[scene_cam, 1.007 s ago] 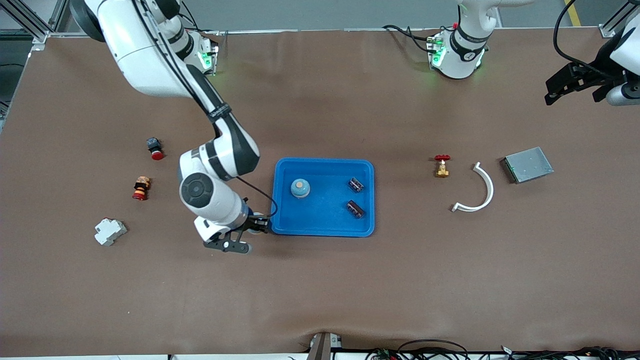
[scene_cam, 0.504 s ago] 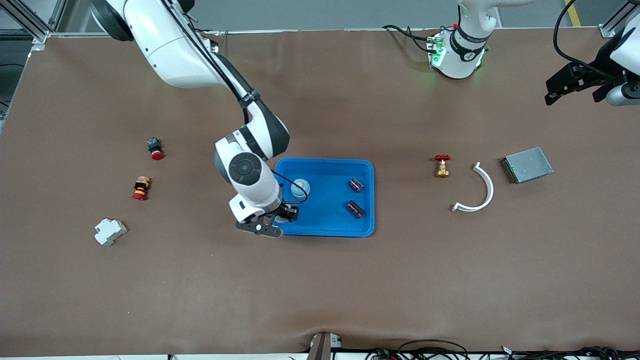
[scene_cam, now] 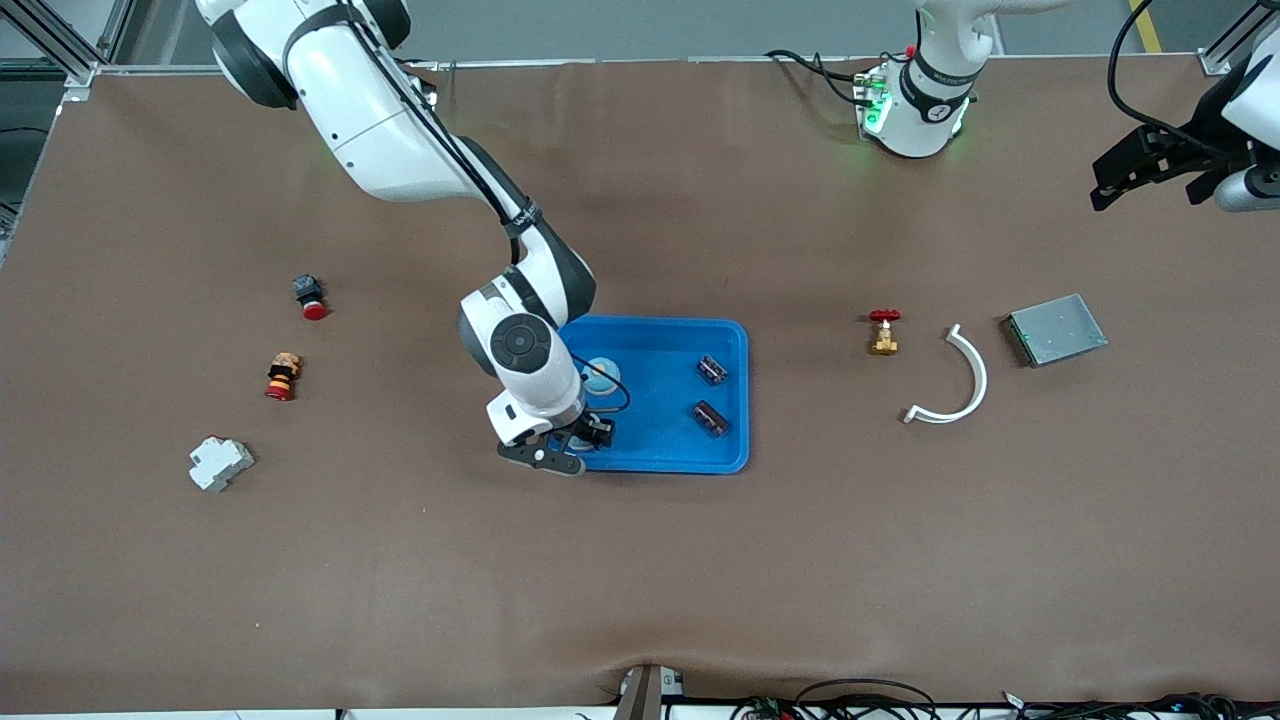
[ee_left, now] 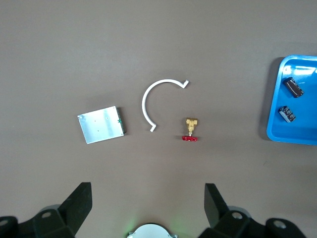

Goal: Place electrolytic capacitor and blue bell in tray
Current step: 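Carry the bell into the tray and open the right gripper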

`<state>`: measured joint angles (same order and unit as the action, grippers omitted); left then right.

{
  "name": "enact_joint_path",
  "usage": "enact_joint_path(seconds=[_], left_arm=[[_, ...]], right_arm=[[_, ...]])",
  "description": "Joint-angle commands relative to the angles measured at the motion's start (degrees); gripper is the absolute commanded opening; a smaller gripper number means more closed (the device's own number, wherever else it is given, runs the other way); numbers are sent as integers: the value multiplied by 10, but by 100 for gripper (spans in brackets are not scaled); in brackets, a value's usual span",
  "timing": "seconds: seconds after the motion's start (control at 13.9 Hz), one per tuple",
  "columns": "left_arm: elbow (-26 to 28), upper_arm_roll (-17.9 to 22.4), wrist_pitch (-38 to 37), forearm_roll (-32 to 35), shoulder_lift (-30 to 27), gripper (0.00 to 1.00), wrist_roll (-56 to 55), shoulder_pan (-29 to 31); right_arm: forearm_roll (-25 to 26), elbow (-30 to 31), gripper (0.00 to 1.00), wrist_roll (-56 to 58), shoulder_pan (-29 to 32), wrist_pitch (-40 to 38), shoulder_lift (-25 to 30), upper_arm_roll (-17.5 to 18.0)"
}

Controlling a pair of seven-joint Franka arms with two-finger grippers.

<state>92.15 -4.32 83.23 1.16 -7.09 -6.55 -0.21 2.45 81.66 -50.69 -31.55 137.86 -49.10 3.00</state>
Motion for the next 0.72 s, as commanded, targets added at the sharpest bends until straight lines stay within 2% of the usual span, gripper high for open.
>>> enact_joint_path(seconds=[0.0,0.5,0.65], left_arm=[[2,1,4,-5,-3,100,7,1],[1,1,4,-5,-4,100,7,1],[1,3,3,-4,-4,100,7,1]], right_arm=[[15,-15,33,-25,-11,-1,-9,-5],[18,-16,100,-24,-9,-2,-8,-5],[18,-17,100,-22,-4,-5,-4,-5]])
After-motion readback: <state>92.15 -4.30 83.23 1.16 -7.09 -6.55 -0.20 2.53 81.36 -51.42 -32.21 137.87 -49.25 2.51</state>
